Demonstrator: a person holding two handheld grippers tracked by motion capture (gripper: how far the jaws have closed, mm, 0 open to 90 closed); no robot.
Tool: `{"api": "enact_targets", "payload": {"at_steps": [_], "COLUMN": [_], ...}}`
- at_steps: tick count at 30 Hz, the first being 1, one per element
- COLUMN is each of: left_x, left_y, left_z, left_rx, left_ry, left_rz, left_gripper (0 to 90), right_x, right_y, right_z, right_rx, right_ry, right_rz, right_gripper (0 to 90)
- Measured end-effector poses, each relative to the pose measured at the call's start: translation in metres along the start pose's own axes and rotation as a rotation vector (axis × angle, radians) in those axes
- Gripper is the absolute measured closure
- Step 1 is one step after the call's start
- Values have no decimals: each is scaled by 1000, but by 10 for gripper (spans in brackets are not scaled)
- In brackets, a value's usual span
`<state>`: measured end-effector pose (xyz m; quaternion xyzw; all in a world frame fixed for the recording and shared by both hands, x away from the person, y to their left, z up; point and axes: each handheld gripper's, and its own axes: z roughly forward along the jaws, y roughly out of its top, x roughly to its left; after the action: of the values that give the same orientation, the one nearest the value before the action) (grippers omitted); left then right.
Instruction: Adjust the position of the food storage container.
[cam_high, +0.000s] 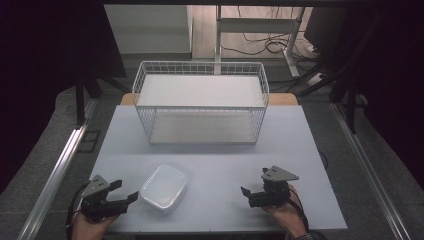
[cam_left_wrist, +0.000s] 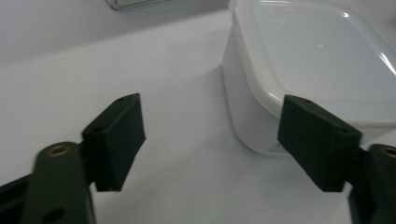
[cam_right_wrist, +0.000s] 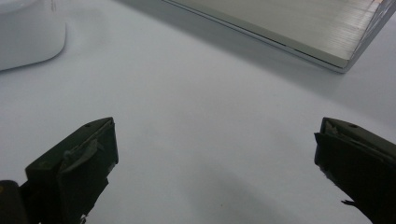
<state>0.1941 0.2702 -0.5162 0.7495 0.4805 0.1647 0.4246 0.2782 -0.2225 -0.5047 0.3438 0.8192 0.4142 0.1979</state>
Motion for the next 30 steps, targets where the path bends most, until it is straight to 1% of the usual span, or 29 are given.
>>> {"api": "enact_targets", "payload": {"at_steps": [3,4,5,6,7,9,10,11,12,13,14,16,18,19,20,21,24,26,28,30], "left_x": [-4,-4,-6,-6,-9,-13,-13,-17,-17,-20,-20,-24,-28,-29,-29,-32,-32,-31,-31,-29], "left_y": [-2,-2,-3,-3,-5,-8,-8,-9,-9,-10,-10,-10,-10,-9,-9,-9,-8,-5,-4,-1], "left_z": [-4,-4,-7,-7,-8,-8,-8,-9,-9,-11,-11,-13,-11,-9,-9,-4,0,6,7,10], "left_rx": [-3,-3,0,0,17,39,39,48,48,48,48,39,48,59,59,78,92,97,101,101], "left_ry": [-20,-20,-38,-38,-59,-74,-74,-94,-94,-109,-109,-147,-165,-169,-169,-174,-167,-170,-170,-159], "left_rz": [3,3,3,3,13,25,25,33,33,40,40,43,50,55,55,60,60,42,50,39], "left_gripper": [359,391,431,471,508,595,636,689,730,772,819,887,900,900,900,900,900,900,900,900], "right_x": [0,0,0,0,0,-1,-1,-1,-1,-1,-1,-1,-1,-1,-1,0,0,0,0,1], "right_y": [0,0,0,0,0,0,0,0,1,1,1,1,1,1,1,1,1,1,2,3], "right_z": [0,0,0,0,0,0,0,0,0,0,0,0,0,0,0,0,1,3,3,3], "right_rx": [1,2,2,2,7,8,8,8,6,5,6,9,8,8,8,9,12,15,15,11], "right_ry": [2,3,5,5,-3,2,2,1,0,0,0,2,3,3,3,8,10,12,10,8], "right_rz": [3,6,9,9,16,23,23,23,22,23,23,26,28,29,29,36,38,38,37,39], "right_gripper": [0,0,0,0,0,0,0,0,0,0,0,0,0,0,0,0,0,0,0,0]}}
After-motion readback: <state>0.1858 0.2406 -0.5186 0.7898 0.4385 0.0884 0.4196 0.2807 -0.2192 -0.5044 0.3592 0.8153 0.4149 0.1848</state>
